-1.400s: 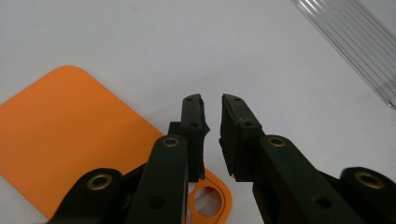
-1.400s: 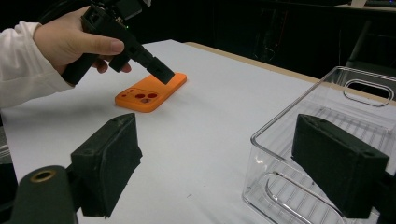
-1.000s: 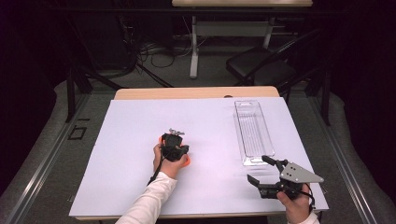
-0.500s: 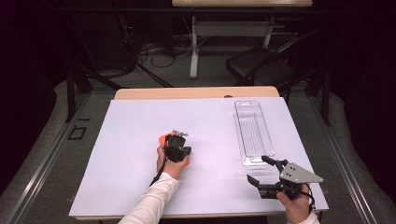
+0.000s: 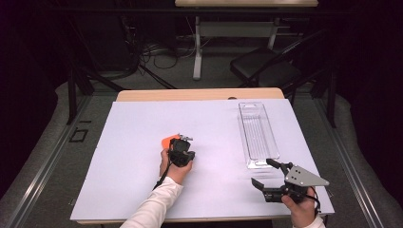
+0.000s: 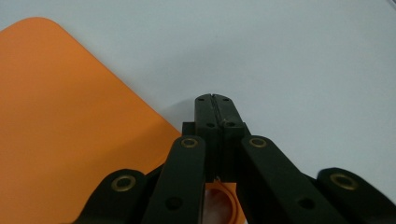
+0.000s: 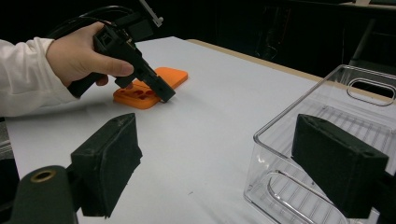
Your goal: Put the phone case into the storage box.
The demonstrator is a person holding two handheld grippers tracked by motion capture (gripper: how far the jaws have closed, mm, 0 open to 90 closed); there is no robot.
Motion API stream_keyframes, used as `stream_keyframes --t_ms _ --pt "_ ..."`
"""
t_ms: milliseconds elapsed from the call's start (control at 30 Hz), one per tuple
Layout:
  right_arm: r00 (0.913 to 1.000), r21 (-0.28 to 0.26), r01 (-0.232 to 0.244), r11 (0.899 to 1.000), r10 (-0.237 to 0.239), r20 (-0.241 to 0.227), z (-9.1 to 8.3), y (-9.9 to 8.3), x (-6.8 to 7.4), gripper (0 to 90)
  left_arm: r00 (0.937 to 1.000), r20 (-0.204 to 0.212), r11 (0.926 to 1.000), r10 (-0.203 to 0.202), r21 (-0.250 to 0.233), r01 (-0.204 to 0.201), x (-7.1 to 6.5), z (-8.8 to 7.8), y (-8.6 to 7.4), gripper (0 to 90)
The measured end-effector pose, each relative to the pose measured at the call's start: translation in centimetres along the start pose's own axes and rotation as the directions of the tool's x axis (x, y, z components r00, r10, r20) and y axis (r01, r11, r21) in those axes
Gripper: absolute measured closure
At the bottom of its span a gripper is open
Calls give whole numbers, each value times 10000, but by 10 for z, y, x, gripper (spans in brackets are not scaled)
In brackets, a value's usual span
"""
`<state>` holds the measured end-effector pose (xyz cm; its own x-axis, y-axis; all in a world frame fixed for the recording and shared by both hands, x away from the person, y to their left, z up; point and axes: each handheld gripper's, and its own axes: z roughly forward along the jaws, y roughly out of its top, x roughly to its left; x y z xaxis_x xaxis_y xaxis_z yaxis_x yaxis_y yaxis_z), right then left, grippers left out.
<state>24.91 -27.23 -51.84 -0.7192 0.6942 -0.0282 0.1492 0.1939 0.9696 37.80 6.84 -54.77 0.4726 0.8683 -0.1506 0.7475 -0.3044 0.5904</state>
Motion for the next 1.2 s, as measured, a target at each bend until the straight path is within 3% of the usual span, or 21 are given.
stream_keyframes --t_ms 500,1200 --pt "10000 7 17 10000 -17 11 0 0 0 143 10000 -67 9998 52 182 -51 16 -16 -15 900" --pt "9999 -5 -112 9999 112 -31 2 0 1 143 9994 -292 9993 -187 304 196 54 -44 -42 900"
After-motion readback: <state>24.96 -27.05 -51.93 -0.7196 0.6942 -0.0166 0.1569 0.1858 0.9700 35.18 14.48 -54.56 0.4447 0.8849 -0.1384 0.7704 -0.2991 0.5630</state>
